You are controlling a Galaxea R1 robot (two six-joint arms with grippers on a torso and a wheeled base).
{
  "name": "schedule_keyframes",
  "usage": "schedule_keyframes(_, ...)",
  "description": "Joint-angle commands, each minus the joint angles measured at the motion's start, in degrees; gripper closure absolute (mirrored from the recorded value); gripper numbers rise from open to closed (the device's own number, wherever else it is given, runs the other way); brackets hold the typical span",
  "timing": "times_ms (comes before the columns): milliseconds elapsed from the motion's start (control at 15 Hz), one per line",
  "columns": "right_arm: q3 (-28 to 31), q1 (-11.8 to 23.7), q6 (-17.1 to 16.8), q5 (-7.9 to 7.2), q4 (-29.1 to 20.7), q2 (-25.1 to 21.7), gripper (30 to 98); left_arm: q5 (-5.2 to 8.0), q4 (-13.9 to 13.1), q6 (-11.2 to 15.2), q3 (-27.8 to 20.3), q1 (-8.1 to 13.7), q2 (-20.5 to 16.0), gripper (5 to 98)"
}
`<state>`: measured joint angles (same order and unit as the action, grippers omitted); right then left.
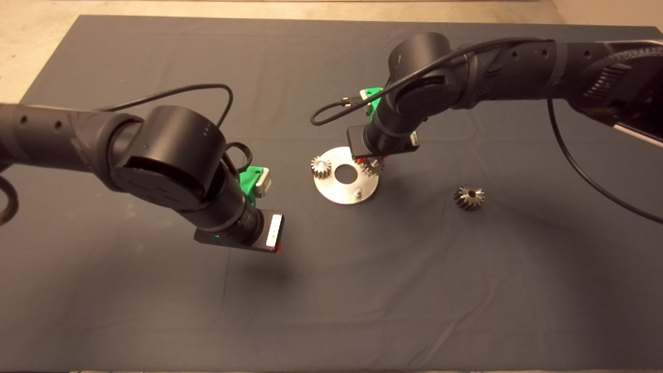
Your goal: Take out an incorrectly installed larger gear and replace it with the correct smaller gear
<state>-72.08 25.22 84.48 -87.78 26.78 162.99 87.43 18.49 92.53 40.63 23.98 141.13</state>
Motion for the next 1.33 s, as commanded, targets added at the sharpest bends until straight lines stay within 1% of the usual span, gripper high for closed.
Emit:
schedule_keyframes(0, -0.1, -1.0, 2.0, -7.14, 0.0, 1.9, 97.2, 7.57, 0.5, -0.4, 0.0, 0.5, -0.1, 44.4)
schedule_keyframes(67, -0.3, -1.5, 2.1, -7.14, -0.1, 1.9, 97.2, 7.57, 0.5, -0.4, 0.1, 0.5, -0.1, 44.4)
schedule_keyframes(267, -0.5, -1.6, 3.1, -7.21, -0.5, 2.2, 97.3, 7.57, 0.5, -0.4, 0.3, 0.5, -0.1, 44.4)
schedule_keyframes(533, 0.1, -3.2, 3.9, -7.14, -0.7, 1.9, 97.2, 7.57, 0.5, -0.4, 0.3, 0.5, 0.0, 44.4)
schedule_keyframes(933, -0.1, -3.2, 3.9, -7.2, -0.6, 1.9, 97.2, 7.57, 0.6, -0.4, 0.3, 0.5, -0.1, 44.4)
schedule_keyframes(1067, -0.1, -4.0, 4.0, -7.22, -0.5, 2.0, 97.3, 7.57, 0.7, -0.4, 0.3, 0.5, -0.2, 44.4)
schedule_keyframes(1267, 0.0, -4.1, 4.0, -7.22, -0.3, 1.9, 97.2, 7.57, 0.8, -0.5, 0.3, 0.5, 0.0, 44.4)
